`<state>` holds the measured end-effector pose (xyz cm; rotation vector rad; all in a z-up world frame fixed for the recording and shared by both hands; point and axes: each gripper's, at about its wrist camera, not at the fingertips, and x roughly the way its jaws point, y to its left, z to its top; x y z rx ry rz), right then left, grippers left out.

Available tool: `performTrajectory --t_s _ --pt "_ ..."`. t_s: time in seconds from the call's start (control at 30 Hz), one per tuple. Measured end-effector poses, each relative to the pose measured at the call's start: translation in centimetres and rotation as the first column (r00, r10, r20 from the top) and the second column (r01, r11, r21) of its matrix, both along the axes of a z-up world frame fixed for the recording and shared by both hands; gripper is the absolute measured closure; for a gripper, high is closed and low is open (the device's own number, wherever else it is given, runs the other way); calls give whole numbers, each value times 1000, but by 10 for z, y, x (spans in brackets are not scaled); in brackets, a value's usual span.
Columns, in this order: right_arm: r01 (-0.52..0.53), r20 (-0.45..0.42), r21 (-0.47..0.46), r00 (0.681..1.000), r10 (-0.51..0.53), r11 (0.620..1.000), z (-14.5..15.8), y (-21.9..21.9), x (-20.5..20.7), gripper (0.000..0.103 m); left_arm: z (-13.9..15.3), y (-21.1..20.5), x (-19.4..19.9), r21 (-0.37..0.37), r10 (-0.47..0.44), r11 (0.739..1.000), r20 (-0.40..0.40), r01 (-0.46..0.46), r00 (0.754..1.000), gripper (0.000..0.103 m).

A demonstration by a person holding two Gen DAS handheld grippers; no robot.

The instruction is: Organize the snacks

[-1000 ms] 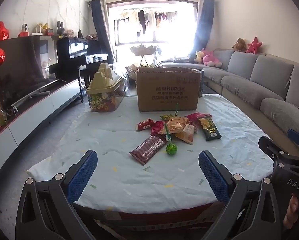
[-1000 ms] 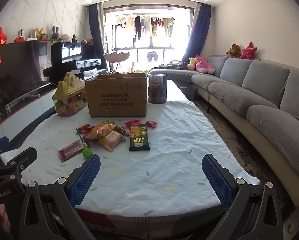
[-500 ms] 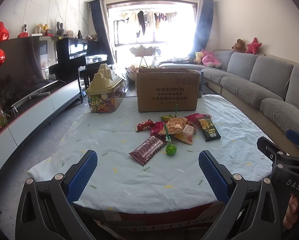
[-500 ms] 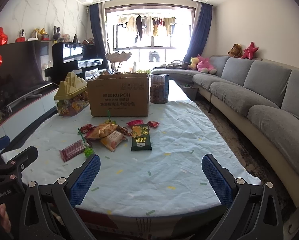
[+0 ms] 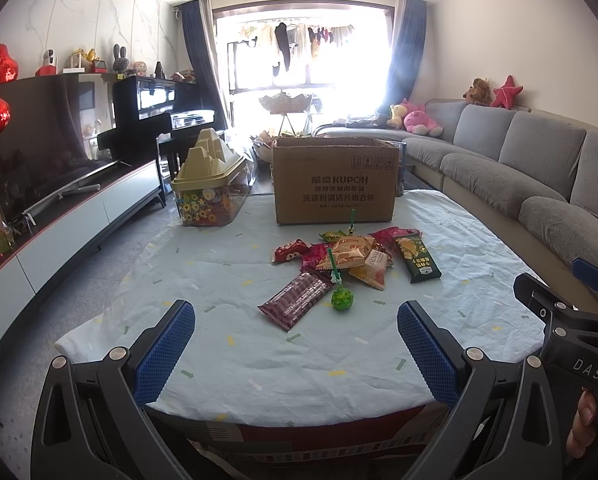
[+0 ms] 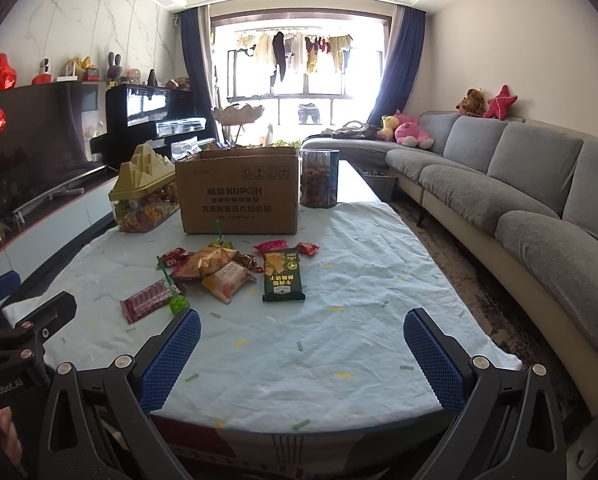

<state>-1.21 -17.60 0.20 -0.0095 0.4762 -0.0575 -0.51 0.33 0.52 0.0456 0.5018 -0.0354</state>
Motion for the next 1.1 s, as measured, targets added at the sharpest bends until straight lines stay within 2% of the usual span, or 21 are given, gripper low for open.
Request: performTrajectory --t_s 1.1 --pt "-1 1 -1 1000 1 1000 0 -1 1 0 3 -1 -1 -1 2 1000 8 -2 1000 0"
